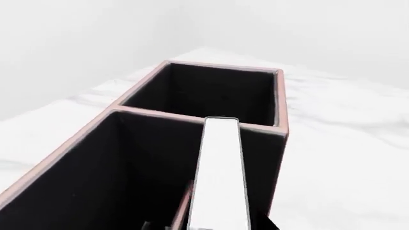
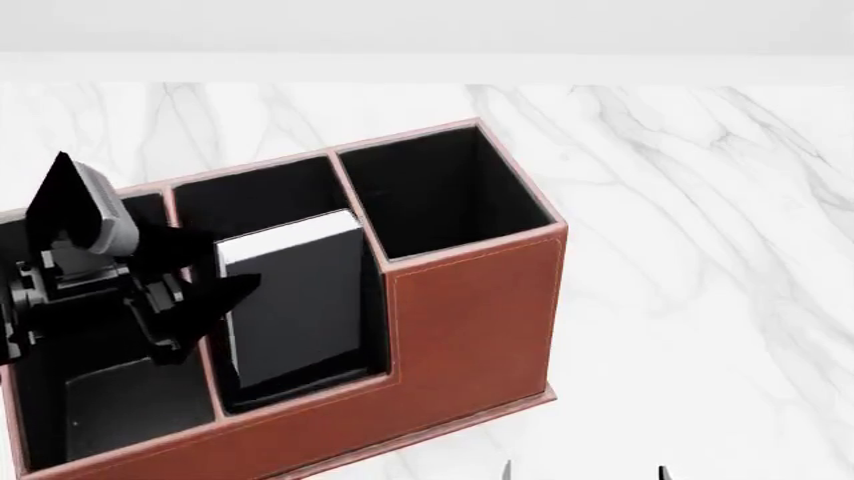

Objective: Pick up the book and place it in the back compartment of the caddy.

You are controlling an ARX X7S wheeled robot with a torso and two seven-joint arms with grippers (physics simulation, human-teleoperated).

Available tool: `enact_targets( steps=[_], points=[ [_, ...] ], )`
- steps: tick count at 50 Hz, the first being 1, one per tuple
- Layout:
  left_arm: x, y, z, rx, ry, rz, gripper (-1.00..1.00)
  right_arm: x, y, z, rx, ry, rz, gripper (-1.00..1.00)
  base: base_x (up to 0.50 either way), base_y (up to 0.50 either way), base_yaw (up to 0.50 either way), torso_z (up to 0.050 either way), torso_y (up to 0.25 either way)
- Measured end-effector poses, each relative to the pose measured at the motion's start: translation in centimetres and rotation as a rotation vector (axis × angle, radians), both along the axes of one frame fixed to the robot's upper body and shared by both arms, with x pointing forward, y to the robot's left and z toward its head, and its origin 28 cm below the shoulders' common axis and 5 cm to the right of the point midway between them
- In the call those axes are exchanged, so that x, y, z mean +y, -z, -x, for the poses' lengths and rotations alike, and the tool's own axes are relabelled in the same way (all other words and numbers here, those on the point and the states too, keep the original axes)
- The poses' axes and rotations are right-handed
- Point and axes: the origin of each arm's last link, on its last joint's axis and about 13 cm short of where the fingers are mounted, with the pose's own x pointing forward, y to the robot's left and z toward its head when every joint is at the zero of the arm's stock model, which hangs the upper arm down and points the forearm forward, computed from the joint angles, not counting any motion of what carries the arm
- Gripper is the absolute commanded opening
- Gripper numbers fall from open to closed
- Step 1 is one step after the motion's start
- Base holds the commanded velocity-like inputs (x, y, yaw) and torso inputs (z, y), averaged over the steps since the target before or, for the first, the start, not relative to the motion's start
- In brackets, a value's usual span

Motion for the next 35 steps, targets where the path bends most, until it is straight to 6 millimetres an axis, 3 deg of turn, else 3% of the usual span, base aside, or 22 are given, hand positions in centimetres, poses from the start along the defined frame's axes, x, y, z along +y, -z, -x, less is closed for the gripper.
enact_targets(
  steps=[16,35],
  points=[
    [-0.22,0.09,-0.01,-0.003,-0.067,0.060,1.00,-0.04,-0.02,0.01,0.000,-0.001,-0.005,1.00,0.00,0.00,0.00,0.000,0.000],
    [-0.47,0.66,0.66,0.026,-0.014,0.136,1.00,0.10,0.01,-0.52,0.012,-0.001,-0.003,1.00,0.00,0.00,0.00,0.000,0.000]
  ],
)
